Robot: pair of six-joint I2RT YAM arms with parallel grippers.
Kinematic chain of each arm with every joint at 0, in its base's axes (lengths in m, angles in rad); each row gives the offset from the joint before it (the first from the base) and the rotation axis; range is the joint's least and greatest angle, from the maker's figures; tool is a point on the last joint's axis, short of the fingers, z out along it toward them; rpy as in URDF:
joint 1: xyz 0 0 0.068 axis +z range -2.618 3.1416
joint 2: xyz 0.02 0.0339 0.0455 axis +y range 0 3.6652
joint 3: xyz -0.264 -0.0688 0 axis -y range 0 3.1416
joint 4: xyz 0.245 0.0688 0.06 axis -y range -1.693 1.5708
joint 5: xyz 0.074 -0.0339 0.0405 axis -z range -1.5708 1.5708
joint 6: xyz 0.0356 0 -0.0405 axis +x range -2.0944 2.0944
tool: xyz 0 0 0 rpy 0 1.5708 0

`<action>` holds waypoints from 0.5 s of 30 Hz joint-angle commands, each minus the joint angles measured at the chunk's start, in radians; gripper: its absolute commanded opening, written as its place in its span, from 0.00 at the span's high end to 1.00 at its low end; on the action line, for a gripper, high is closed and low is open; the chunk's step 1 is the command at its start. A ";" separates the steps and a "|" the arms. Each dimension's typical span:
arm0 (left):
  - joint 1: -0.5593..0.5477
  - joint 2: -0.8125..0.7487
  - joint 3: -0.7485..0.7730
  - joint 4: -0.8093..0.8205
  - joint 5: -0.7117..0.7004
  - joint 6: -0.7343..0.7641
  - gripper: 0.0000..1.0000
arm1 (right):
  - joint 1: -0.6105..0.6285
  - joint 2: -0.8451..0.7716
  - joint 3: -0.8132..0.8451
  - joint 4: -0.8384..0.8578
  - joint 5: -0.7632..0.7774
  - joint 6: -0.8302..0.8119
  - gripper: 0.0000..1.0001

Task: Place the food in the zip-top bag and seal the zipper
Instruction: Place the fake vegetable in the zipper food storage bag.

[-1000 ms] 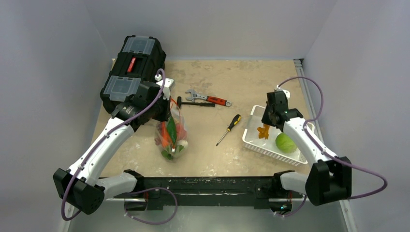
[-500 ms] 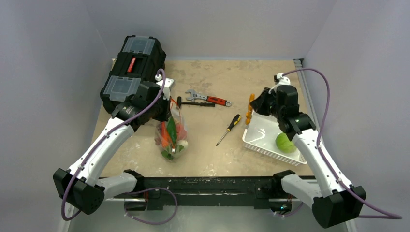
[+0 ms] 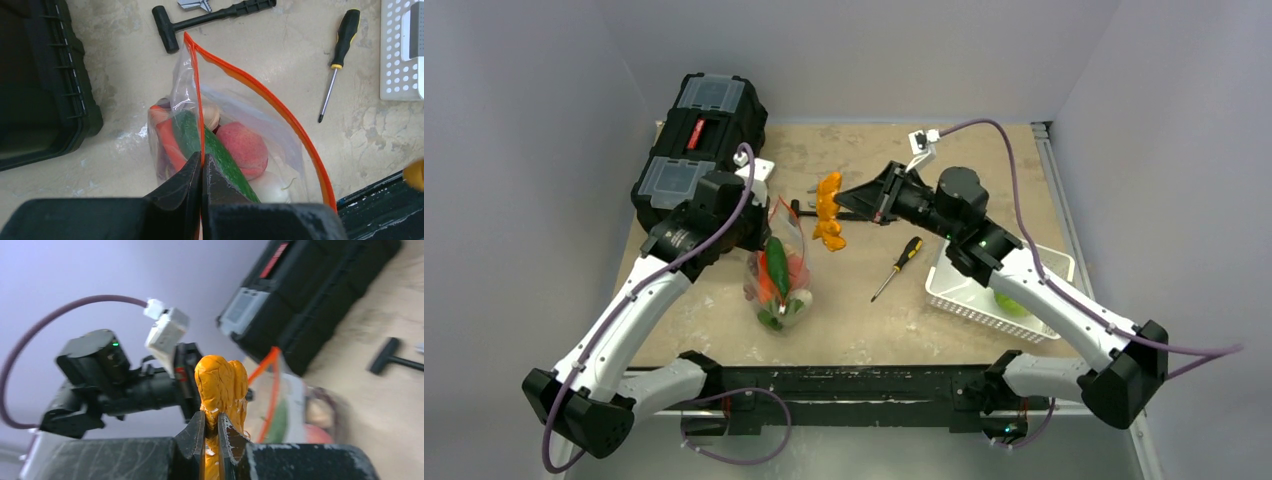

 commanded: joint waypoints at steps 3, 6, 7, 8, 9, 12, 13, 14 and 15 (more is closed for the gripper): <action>0.001 -0.059 0.001 0.044 -0.068 0.021 1.00 | 0.123 0.069 0.061 0.258 0.046 0.163 1.00; 0.001 -0.074 -0.006 0.054 -0.076 0.020 1.00 | 0.184 0.085 0.045 0.296 0.119 0.178 1.00; 0.001 -0.075 -0.007 0.055 -0.075 0.018 1.00 | 0.202 0.093 0.040 0.312 0.138 0.181 1.00; 0.001 -0.075 -0.006 0.056 -0.071 0.016 1.00 | 0.221 0.104 0.036 0.328 0.159 0.184 1.00; 0.001 -0.075 -0.006 0.056 -0.066 0.014 1.00 | 0.239 0.116 0.036 0.343 0.183 0.181 1.00; 0.001 -0.074 -0.008 0.059 -0.052 0.011 1.00 | 0.277 0.157 0.042 0.338 0.244 0.170 1.00; 0.001 -0.074 -0.008 0.059 -0.052 0.011 1.00 | 0.286 0.163 0.036 0.334 0.270 0.171 1.00; 0.001 -0.074 -0.009 0.059 -0.050 0.010 1.00 | 0.293 0.165 0.028 0.331 0.296 0.171 1.00; 0.001 -0.074 -0.009 0.060 -0.050 0.010 1.00 | 0.298 0.166 0.019 0.323 0.318 0.170 1.00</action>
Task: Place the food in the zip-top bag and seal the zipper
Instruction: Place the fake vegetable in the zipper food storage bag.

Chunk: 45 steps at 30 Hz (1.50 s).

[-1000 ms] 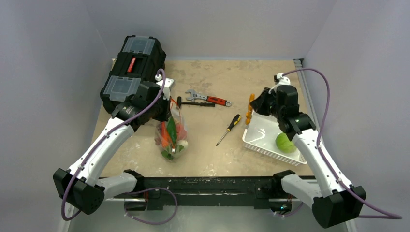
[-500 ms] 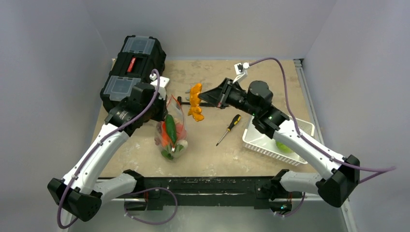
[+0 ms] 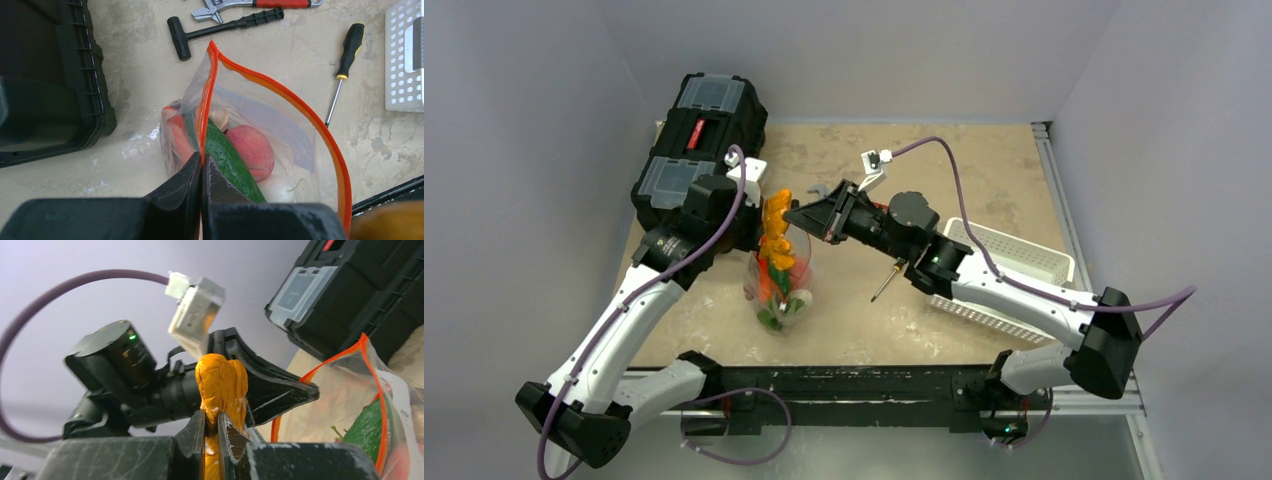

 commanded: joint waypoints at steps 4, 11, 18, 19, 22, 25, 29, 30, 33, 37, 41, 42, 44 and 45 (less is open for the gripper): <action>0.001 -0.010 -0.003 0.054 -0.004 0.014 1.00 | 0.023 -0.001 -0.021 0.005 0.203 -0.026 1.00; 0.001 -0.010 -0.002 0.052 -0.006 0.019 1.00 | 0.023 0.027 0.024 -0.064 0.209 -0.125 1.00; 0.001 -0.012 -0.002 0.053 -0.010 0.022 1.00 | 0.035 0.128 0.031 -0.030 0.135 -0.097 1.00; 0.001 -0.012 -0.003 0.053 -0.009 0.022 1.00 | 0.040 0.141 0.039 -0.034 0.134 -0.099 1.00; 0.001 -0.012 -0.005 0.057 -0.007 0.022 1.00 | 0.056 0.168 0.046 -0.055 0.157 -0.098 1.00; 0.001 -0.013 -0.002 0.053 -0.005 0.022 1.00 | 0.059 0.209 0.082 -0.103 0.140 -0.106 1.00; 0.001 -0.021 -0.009 0.062 -0.005 0.022 1.00 | 0.064 0.267 0.126 -0.152 0.124 -0.083 0.99; 0.001 -0.020 -0.011 0.064 -0.005 0.022 1.00 | 0.067 0.282 0.137 -0.166 0.123 -0.073 0.96; 0.001 -0.010 -0.004 0.058 0.003 0.022 1.00 | 0.072 0.313 0.163 -0.201 0.132 -0.059 0.89; 0.001 -0.022 -0.011 0.067 0.006 0.022 1.00 | 0.073 0.333 0.194 -0.267 0.146 -0.087 0.76; 0.001 -0.006 0.001 0.052 0.015 0.021 1.00 | 0.074 0.327 0.230 -0.332 0.142 -0.163 0.64; 0.001 -0.005 0.006 0.046 0.019 0.021 1.00 | 0.075 0.319 0.233 -0.341 0.145 -0.184 0.60; 0.000 -0.013 -0.001 0.052 0.009 0.021 1.00 | 0.075 0.299 0.244 -0.372 0.148 -0.226 0.57; 0.001 -0.022 -0.007 0.059 -0.002 0.022 1.00 | 0.077 0.276 0.242 -0.374 0.157 -0.251 0.55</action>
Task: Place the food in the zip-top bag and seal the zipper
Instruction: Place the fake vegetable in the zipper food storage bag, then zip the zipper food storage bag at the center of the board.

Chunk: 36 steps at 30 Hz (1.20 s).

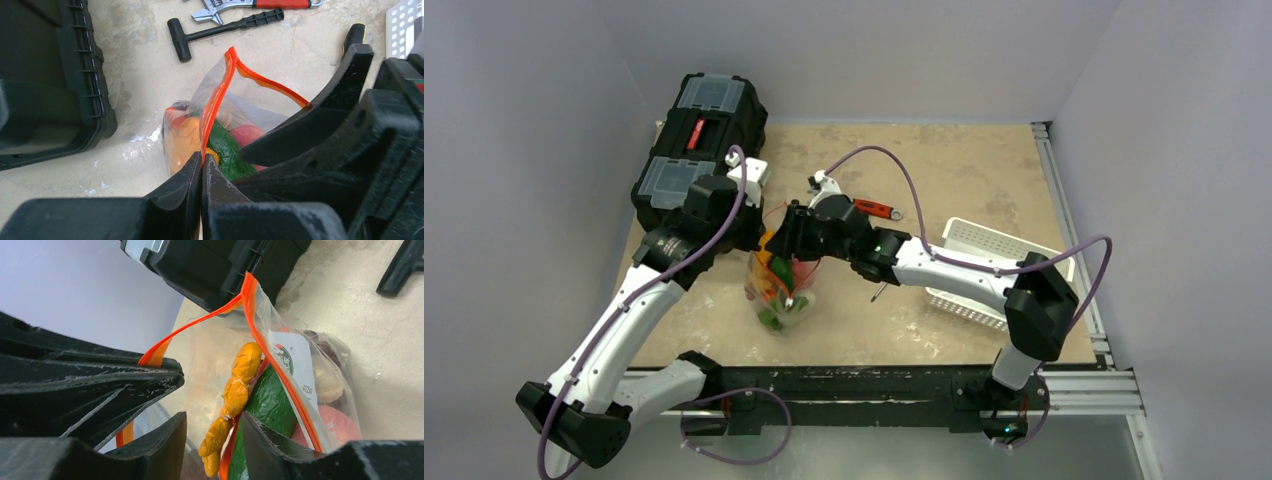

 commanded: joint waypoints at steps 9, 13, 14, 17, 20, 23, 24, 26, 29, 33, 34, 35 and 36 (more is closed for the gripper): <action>0.000 -0.017 -0.003 0.049 -0.014 0.017 1.00 | 0.050 -0.203 0.112 -0.231 0.048 -0.376 0.37; 0.000 0.005 0.011 0.032 -0.012 0.016 1.00 | 0.136 -0.283 0.067 -0.255 0.144 -0.447 0.27; 0.000 0.008 0.016 0.026 -0.011 0.016 1.00 | 0.161 -0.297 0.057 -0.258 0.187 -0.450 0.26; -0.001 -0.001 0.006 0.035 -0.018 0.016 1.00 | 0.252 -0.322 0.009 -0.265 0.313 -0.427 0.24; 0.000 0.001 0.003 0.038 -0.023 0.015 1.00 | 0.347 -0.339 -0.063 -0.246 0.460 -0.358 0.24; 0.001 0.015 0.006 0.035 -0.021 0.014 1.00 | 0.441 -0.312 -0.098 -0.241 0.610 -0.291 0.24; 0.001 0.018 0.010 0.029 -0.022 0.014 1.00 | 0.464 -0.300 -0.094 -0.251 0.657 -0.281 0.24; 0.000 0.016 0.013 0.027 -0.014 0.013 1.00 | 0.480 -0.271 -0.072 -0.280 0.707 -0.250 0.25; 0.000 0.008 0.003 0.038 -0.022 0.013 1.00 | 0.481 -0.236 -0.036 -0.304 0.714 -0.202 0.32; -0.001 0.015 0.006 0.035 -0.020 0.013 1.00 | 0.487 -0.195 -0.033 -0.255 0.732 -0.209 0.40; 0.000 0.017 0.005 0.035 -0.026 0.013 1.00 | 0.490 -0.179 -0.030 -0.249 0.750 -0.218 0.40; 0.000 0.018 0.005 0.035 -0.029 0.013 1.00 | 0.491 -0.161 -0.009 -0.261 0.765 -0.223 0.40; 0.000 0.019 0.008 0.032 -0.031 0.013 1.00 | 0.494 -0.142 0.009 -0.283 0.794 -0.228 0.40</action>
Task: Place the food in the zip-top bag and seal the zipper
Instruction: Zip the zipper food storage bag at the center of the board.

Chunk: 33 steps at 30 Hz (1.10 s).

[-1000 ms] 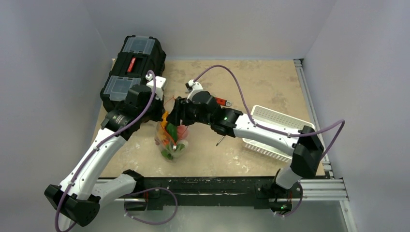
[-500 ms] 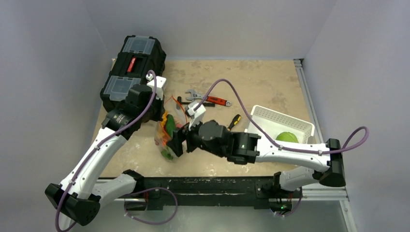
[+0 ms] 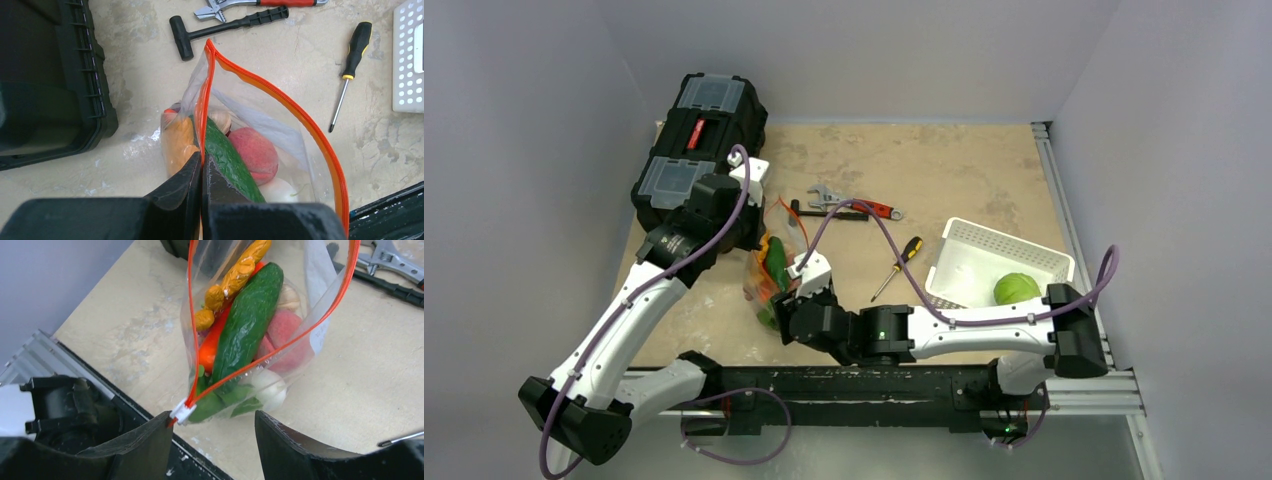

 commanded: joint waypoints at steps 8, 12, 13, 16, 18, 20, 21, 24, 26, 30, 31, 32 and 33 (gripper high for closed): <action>0.000 0.000 0.014 0.025 -0.009 0.012 1.00 | 0.030 0.176 0.238 -0.066 0.235 -0.034 0.39; 0.000 0.001 0.013 0.024 -0.017 0.011 1.00 | 0.029 0.251 0.317 -0.215 0.339 0.005 0.49; -0.001 0.000 0.015 0.023 -0.019 0.011 1.00 | 0.029 0.258 0.321 -0.228 0.362 -0.004 0.55; 0.000 -0.007 0.016 0.025 -0.017 0.007 1.00 | 0.029 0.238 0.286 -0.190 0.398 -0.077 0.84; 0.000 -0.013 0.016 0.028 -0.031 0.000 1.00 | 0.029 0.184 0.208 -0.055 0.390 -0.269 1.00; 0.001 -0.024 0.018 0.026 -0.046 -0.006 1.00 | 0.029 0.115 0.100 0.154 0.335 -0.451 1.00; 0.001 -0.033 0.018 0.027 -0.054 -0.009 0.99 | 0.028 0.077 0.044 0.256 0.301 -0.540 1.00; 0.000 -0.079 -0.001 0.043 -0.090 -0.016 0.84 | 0.019 -0.026 -0.127 0.489 0.168 -0.809 1.00; 0.000 -0.123 -0.016 0.056 -0.133 -0.035 0.71 | 0.008 -0.090 -0.196 0.548 0.065 -0.900 1.00; 0.001 -0.229 -0.019 -0.018 -0.135 -0.149 0.36 | -0.086 -0.182 -0.314 0.623 -0.241 -0.990 1.00; 0.000 -0.262 -0.022 -0.042 -0.130 -0.176 0.31 | -0.120 -0.196 -0.327 0.613 -0.322 -0.992 1.00; 0.000 -0.303 -0.026 -0.066 -0.128 -0.200 0.28 | -0.154 -0.203 -0.334 0.598 -0.391 -0.993 1.00; 0.000 -0.343 -0.025 -0.095 -0.126 -0.215 0.26 | -0.187 -0.206 -0.336 0.581 -0.449 -0.998 1.00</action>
